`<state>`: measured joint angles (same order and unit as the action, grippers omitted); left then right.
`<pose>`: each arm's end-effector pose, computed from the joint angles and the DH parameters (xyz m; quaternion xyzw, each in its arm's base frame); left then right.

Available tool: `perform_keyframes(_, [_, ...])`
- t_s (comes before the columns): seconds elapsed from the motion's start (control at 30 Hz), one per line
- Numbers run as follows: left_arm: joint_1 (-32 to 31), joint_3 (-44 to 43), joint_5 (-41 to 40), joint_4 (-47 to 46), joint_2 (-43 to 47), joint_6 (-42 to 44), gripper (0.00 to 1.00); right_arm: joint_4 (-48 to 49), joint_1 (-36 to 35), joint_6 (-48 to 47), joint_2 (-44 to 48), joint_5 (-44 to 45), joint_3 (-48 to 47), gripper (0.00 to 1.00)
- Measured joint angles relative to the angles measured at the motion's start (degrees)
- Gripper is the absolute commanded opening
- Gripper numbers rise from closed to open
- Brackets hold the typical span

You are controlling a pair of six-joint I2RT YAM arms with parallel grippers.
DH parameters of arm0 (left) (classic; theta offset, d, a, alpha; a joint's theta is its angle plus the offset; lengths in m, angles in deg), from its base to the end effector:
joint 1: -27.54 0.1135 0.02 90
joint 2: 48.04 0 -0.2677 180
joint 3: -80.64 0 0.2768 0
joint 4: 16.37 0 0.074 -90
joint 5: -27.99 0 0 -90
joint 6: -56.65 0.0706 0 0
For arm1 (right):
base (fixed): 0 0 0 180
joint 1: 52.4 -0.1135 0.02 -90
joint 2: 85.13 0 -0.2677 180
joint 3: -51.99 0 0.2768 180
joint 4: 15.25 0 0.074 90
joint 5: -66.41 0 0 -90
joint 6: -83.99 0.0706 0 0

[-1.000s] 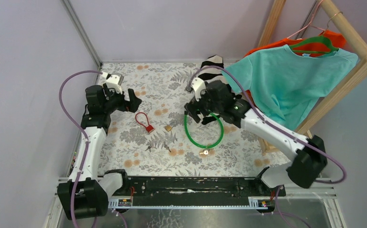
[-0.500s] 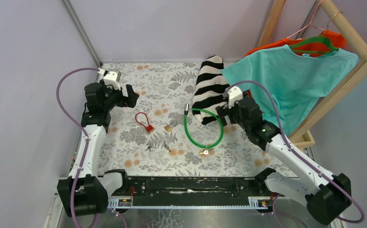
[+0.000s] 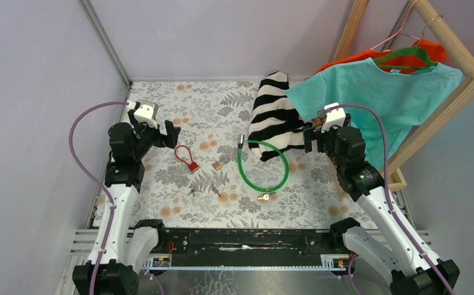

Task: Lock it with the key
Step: Reset both arms

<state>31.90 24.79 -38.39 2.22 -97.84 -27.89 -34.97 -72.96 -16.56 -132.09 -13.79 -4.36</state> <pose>0.2593 -0.0086 0.3170 0.1354 0.7623 -0.1067 0.6238 0.2398 0.0771 0.3286 -0.1525 0.7517 -0.0097 0.6415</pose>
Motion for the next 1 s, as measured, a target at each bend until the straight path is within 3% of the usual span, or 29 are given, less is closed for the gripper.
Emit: perform_keyframes(1.0, [-0.2,0.46,-1.75,0.04,5.53,1.18,1.0,0.26,1.22,-2.58,2.01,-1.55,2.36,0.99])
